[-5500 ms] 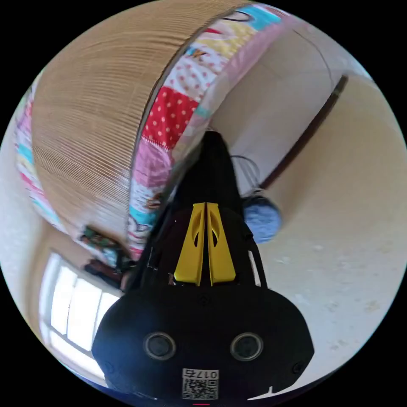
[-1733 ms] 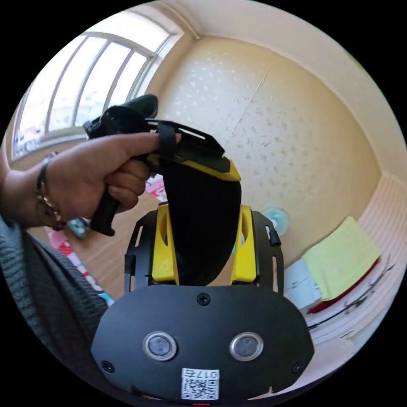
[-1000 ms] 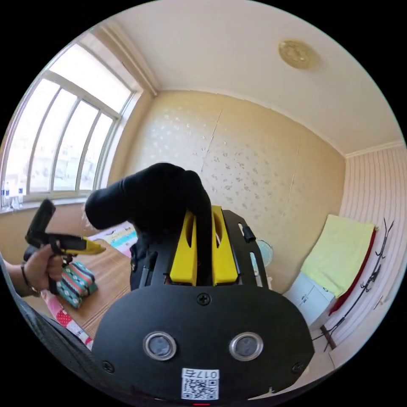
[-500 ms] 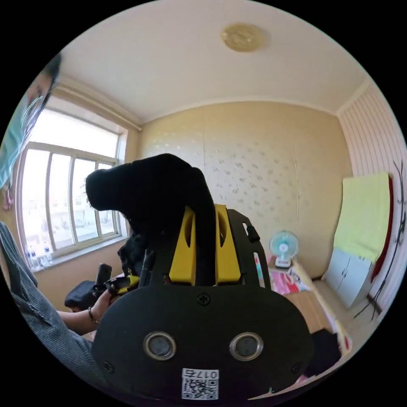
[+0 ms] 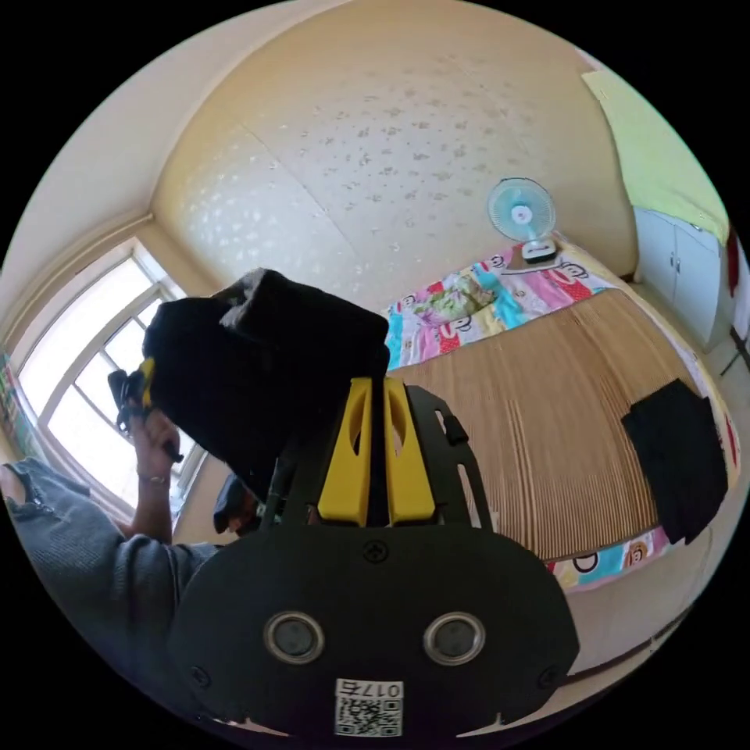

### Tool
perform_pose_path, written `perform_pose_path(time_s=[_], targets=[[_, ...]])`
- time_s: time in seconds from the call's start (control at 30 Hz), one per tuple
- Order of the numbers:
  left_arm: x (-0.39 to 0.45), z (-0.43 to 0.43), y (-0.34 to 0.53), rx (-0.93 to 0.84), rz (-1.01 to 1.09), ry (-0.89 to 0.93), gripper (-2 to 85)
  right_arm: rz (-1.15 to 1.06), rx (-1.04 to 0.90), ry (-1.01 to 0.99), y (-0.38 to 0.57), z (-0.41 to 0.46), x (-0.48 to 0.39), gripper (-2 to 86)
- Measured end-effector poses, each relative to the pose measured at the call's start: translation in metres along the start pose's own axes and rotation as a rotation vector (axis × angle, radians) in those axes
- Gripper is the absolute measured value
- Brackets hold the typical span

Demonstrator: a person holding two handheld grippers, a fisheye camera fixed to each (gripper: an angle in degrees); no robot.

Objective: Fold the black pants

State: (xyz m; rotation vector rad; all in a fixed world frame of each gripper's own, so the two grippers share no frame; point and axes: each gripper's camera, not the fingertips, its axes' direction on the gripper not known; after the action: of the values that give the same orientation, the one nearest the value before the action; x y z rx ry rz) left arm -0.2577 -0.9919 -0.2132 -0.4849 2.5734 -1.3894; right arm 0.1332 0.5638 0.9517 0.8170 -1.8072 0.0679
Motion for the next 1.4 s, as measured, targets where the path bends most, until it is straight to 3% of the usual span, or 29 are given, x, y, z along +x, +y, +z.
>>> perform_pose_path(time_s=[0.13, 0.27, 0.4, 0.53, 0.63, 0.73, 0.8, 0.87, 1.0, 1.07, 1.23, 1.33, 1.4], targets=[[0.017, -0.004, -0.019, -0.012, 0.030, 0.122, 5.0, 0.024, 0.284, 0.060, -0.059, -0.066, 0.014, 1.9], [0.040, -0.011, -0.045, -0.017, 0.083, 0.245, 5.5, -0.231, 0.521, 0.073, -0.163, -0.119, -0.042, 1.8], [0.054, -0.041, -0.062, 0.011, 0.094, 0.253, 5.6, -0.493, 0.633, -0.084, -0.252, -0.119, -0.121, 2.2], [0.042, -0.090, -0.061, 0.092, 0.029, 0.195, 5.8, -0.604, 0.486, -0.230, -0.325, -0.055, -0.173, 2.7], [0.015, -0.136, -0.044, 0.133, -0.122, 0.065, 6.3, -0.628, 0.228, -0.302, -0.365, 0.046, -0.203, 3.5], [-0.025, -0.172, -0.005, 0.039, -0.379, -0.137, 8.4, -0.583, -0.129, -0.337, -0.370, 0.187, -0.210, 5.4], [-0.074, -0.190, 0.048, -0.180, -0.688, -0.281, 11.7, -0.437, -0.457, -0.277, -0.346, 0.302, -0.187, 7.9], [-0.110, -0.207, 0.098, -0.299, -0.893, -0.307, 13.5, -0.320, -0.640, -0.260, -0.315, 0.363, -0.154, 8.5], [-0.170, -0.258, 0.218, -0.252, -1.349, -0.136, 14.4, 0.019, -0.933, -0.284, -0.234, 0.426, -0.041, 6.7], [-0.188, -0.273, 0.250, -0.219, -1.474, -0.086, 14.5, 0.200, -0.993, -0.360, -0.203, 0.424, 0.018, 4.9], [-0.244, -0.293, 0.294, -0.248, -1.639, -0.079, 16.4, 0.651, -0.914, -0.410, -0.146, 0.346, 0.166, 1.7], [-0.282, -0.298, 0.314, -0.199, -1.723, -0.062, 16.6, 0.885, -0.732, -0.345, -0.123, 0.263, 0.230, 1.0], [-0.306, -0.311, 0.325, -0.157, -1.784, -0.152, 16.6, 1.083, -0.481, -0.345, -0.099, 0.191, 0.262, 0.6]])
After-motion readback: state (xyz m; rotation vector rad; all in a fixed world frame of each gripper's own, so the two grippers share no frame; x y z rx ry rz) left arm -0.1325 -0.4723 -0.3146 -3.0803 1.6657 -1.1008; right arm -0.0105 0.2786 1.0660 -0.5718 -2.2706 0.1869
